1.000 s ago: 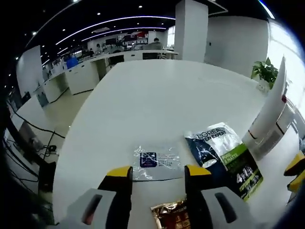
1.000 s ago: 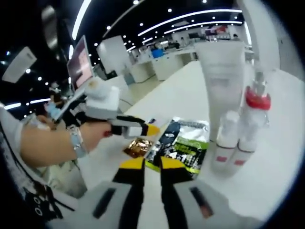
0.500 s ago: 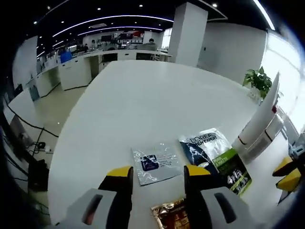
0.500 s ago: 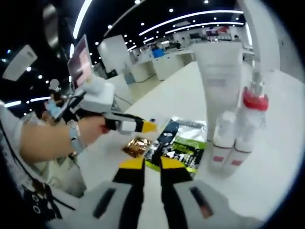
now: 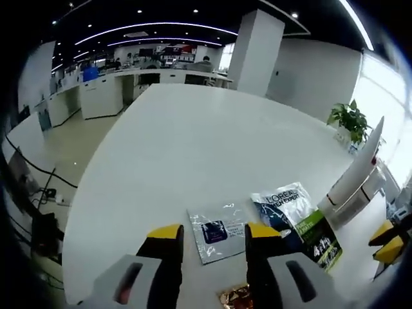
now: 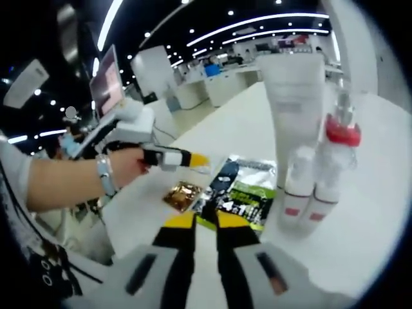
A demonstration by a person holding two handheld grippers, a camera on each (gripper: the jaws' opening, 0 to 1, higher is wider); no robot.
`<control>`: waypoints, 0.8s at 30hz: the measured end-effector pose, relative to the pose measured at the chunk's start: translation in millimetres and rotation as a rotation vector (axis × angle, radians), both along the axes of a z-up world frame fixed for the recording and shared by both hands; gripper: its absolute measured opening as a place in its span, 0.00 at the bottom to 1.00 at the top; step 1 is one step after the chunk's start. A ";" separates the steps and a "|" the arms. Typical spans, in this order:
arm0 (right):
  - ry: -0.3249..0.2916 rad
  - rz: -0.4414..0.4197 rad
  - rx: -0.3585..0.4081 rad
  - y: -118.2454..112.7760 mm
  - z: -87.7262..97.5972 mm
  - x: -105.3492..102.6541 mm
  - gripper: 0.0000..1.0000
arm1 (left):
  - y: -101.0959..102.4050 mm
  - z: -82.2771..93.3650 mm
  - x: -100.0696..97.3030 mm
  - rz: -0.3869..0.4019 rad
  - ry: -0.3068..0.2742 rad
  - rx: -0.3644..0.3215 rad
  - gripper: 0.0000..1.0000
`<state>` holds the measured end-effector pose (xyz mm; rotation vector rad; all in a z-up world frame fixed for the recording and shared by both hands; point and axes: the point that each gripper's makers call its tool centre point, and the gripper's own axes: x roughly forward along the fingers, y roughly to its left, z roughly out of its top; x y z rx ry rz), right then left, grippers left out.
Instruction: Arrange the skincare products in the storage area until every visible bottle or jar stands upright without overlapping.
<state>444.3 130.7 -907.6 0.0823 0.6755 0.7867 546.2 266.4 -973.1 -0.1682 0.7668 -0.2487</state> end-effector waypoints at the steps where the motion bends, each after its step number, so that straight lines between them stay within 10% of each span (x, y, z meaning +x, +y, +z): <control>1: 0.000 -0.003 -0.001 -0.7 -0.4 0.5 0.10 | -0.7 -1.0 -0.1 -0.002 0.002 0.001 0.39; 24: 0.004 -0.017 -0.002 -4.6 -3.4 0.3 0.10 | -7.4 -2.7 1.7 -0.033 -0.008 0.044 0.37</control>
